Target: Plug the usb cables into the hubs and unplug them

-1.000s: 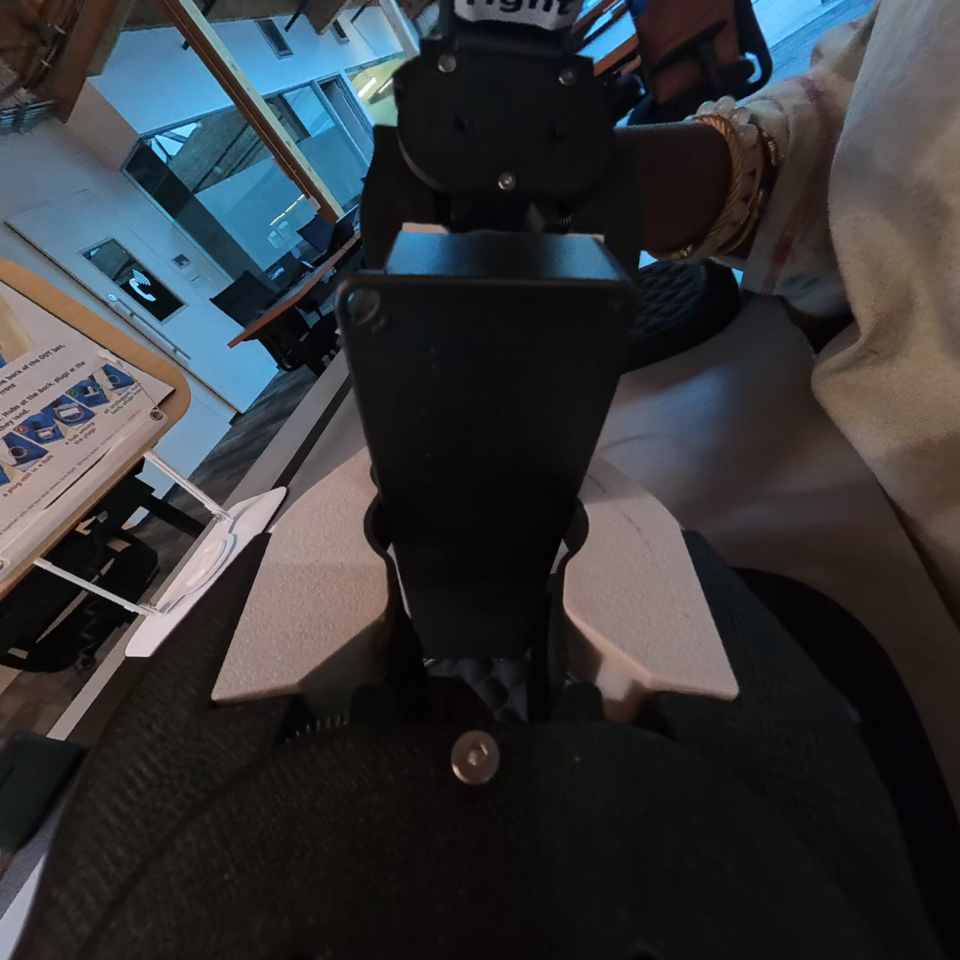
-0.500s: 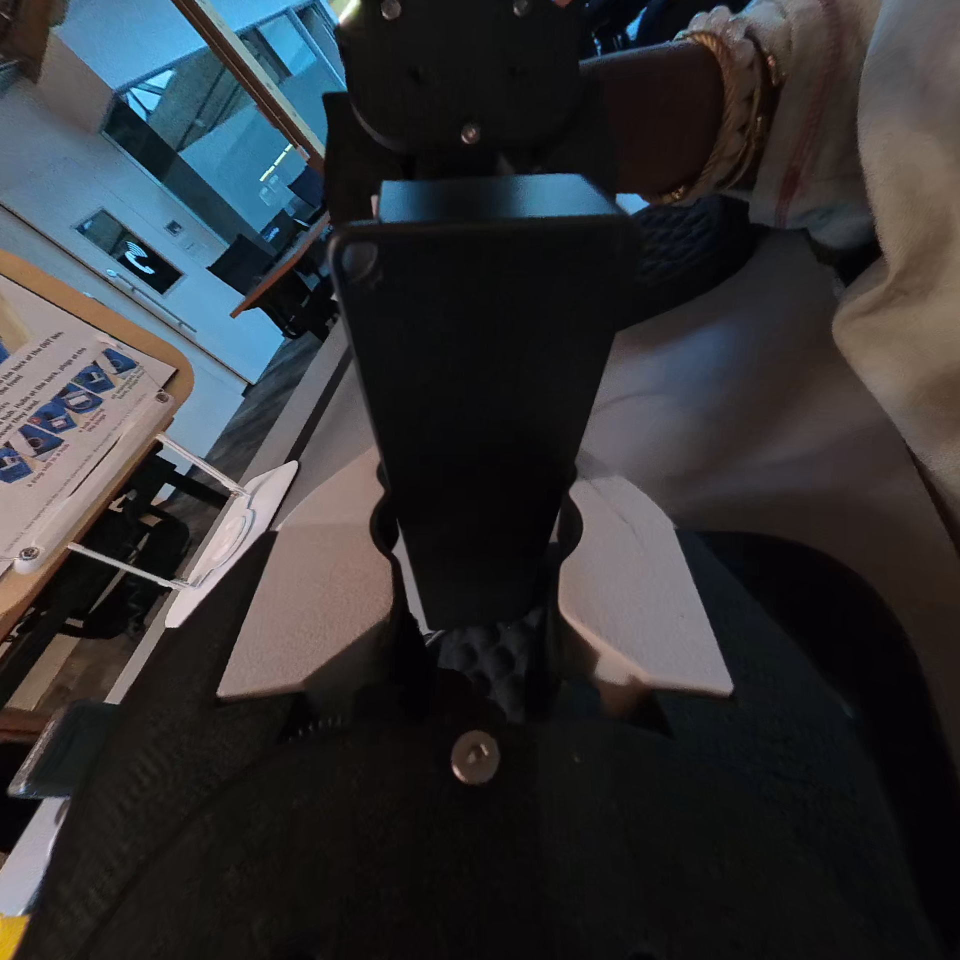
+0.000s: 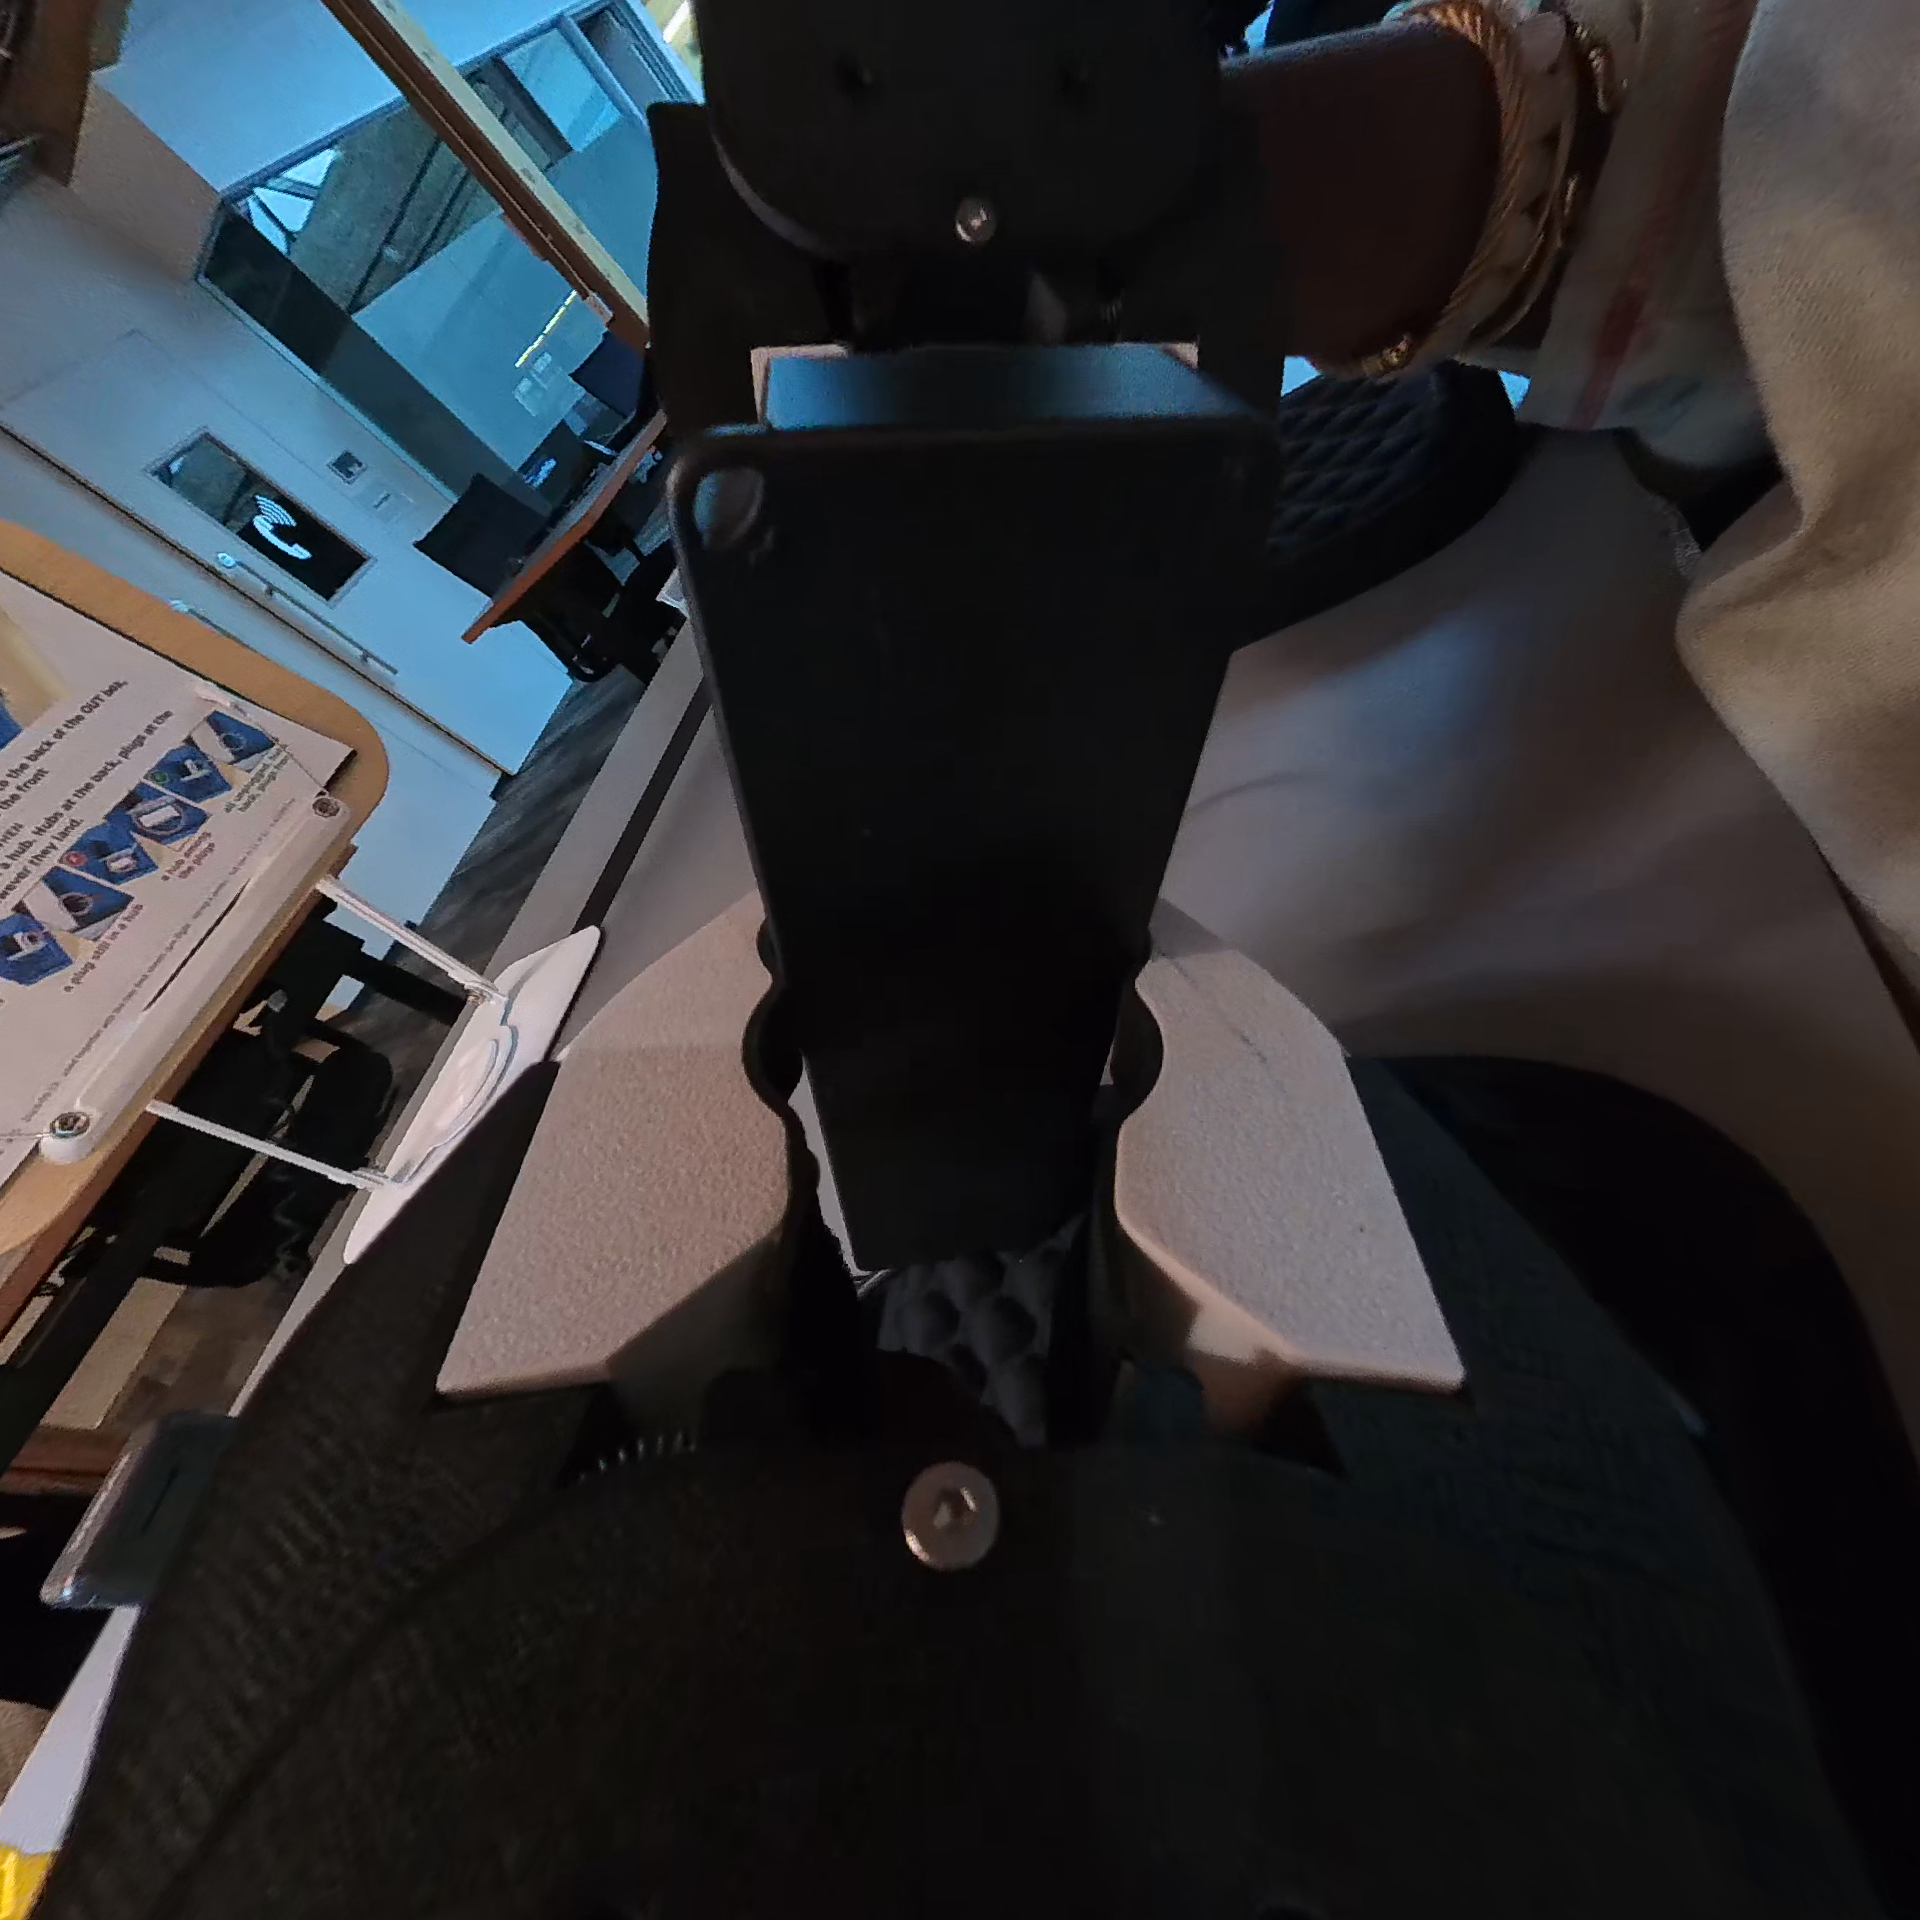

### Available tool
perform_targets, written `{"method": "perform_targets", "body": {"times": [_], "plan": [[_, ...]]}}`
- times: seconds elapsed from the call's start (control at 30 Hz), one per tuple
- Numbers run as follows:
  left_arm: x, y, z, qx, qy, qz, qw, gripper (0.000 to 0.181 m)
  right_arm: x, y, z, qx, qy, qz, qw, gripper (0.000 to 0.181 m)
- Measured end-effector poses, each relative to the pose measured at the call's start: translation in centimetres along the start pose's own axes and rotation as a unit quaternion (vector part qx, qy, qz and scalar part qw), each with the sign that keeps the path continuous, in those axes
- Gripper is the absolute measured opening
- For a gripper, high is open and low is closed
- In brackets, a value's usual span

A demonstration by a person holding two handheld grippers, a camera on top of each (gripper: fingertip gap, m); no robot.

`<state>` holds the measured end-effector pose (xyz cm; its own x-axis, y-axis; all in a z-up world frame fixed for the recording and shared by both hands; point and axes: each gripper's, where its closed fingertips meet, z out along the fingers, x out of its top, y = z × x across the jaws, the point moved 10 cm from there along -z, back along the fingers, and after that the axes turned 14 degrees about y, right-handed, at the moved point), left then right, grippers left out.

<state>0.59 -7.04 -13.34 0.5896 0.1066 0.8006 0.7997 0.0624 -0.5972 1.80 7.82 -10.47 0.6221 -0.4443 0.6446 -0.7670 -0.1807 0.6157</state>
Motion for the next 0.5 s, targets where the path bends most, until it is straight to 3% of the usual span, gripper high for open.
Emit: {"method": "perform_targets", "body": {"times": [0.5], "plan": [[0.27,0.23,0.26,-0.022,-0.014,0.017,0.999,0.057,-0.57,-0.76,-0.69,-0.013,0.032,0.005,0.999,0.016]]}}
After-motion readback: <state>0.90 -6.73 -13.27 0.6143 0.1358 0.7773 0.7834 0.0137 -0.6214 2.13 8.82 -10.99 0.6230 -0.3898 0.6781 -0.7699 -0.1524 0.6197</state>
